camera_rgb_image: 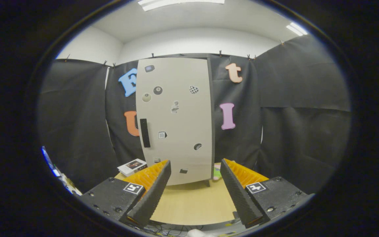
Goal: Open the shoe cabinet door, grab the shoes and put them into the shoe cabinet, then close the shoe cabinet door.
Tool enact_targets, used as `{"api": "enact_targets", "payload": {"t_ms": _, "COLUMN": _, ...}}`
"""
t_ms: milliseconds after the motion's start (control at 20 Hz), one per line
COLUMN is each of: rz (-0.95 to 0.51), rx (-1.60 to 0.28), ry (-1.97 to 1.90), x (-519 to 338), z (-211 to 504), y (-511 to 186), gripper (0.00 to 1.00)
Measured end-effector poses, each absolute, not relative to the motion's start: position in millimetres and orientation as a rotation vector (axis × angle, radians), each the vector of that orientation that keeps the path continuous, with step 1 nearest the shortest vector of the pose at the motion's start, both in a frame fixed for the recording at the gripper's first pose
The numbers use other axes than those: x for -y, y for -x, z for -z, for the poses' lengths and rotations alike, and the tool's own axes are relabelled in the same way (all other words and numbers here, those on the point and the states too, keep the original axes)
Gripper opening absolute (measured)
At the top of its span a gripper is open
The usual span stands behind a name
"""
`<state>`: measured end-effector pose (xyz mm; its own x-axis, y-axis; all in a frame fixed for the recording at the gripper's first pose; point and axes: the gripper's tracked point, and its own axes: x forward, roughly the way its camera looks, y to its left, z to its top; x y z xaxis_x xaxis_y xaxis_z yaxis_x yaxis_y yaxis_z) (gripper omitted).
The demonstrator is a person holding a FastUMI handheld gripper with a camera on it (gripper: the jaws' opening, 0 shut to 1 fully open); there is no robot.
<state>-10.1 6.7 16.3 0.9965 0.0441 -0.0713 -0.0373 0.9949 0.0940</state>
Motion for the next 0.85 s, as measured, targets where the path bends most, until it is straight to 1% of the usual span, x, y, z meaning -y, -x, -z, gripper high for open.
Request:
{"api": "enact_targets", "payload": {"t_ms": 200, "rz": -0.03, "rx": -0.069, "ry": -0.077, "x": -4.2, "z": -14.5, "y": 14.8, "gripper": 0.98}}
{"api": "enact_targets", "payload": {"t_ms": 850, "rz": -0.058, "rx": -0.059, "ry": -0.074, "x": -19.4, "z": -21.0, "y": 16.0, "gripper": 0.98}}
